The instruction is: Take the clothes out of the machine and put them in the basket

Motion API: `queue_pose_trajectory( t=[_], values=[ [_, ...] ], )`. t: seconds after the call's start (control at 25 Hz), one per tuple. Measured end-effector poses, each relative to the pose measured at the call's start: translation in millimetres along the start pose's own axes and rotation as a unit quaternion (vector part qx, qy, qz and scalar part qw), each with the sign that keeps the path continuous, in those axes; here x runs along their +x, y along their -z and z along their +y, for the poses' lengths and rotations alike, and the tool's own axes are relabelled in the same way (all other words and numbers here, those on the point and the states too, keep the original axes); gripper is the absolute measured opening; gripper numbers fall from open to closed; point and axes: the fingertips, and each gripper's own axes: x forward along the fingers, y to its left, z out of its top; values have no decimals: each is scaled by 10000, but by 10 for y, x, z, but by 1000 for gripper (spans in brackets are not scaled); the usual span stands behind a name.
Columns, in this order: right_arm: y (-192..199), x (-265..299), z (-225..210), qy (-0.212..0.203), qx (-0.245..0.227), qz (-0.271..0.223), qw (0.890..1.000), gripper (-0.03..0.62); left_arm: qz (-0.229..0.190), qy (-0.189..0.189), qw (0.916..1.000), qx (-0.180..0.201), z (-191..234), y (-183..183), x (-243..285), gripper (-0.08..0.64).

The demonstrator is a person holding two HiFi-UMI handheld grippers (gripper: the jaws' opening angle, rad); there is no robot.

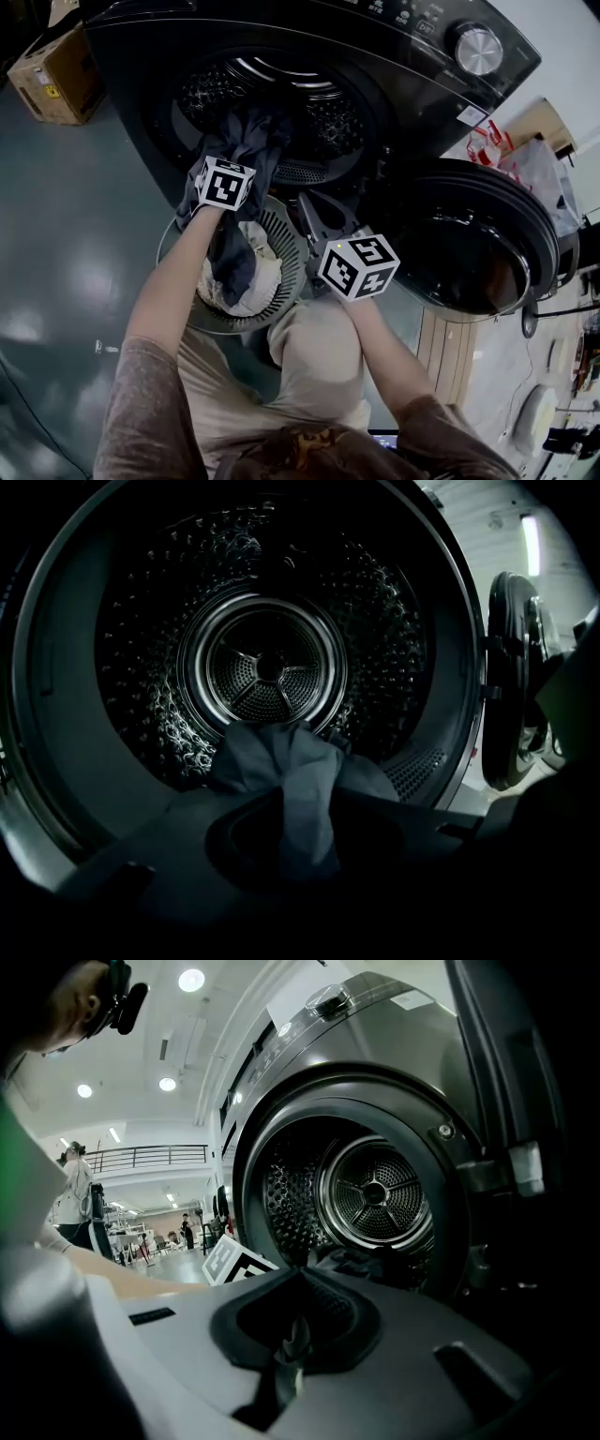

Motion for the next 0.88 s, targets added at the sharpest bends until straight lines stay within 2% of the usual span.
queue_pose_trajectory(
  t=[0.12, 0.24, 0.64, 0.88],
  values=[
    [8, -2, -40, 86, -9, 3, 10000, -3, 78, 120, 9996, -259, -16, 15, -73, 75],
    [13, 1, -61, 158, -8, 6, 9999, -3, 50, 295, 9992, -276, -106, 9, -290, 69],
    [-11, 150, 41, 259, -123, -110, 9995, -3, -267, 829, 9949, -504, -401, 129, -1451, 61],
    [-13, 218, -8, 483, -96, -169, 9986, -3, -244, 1184, 9908, -604, -704, 331, -2087, 60]
  ],
)
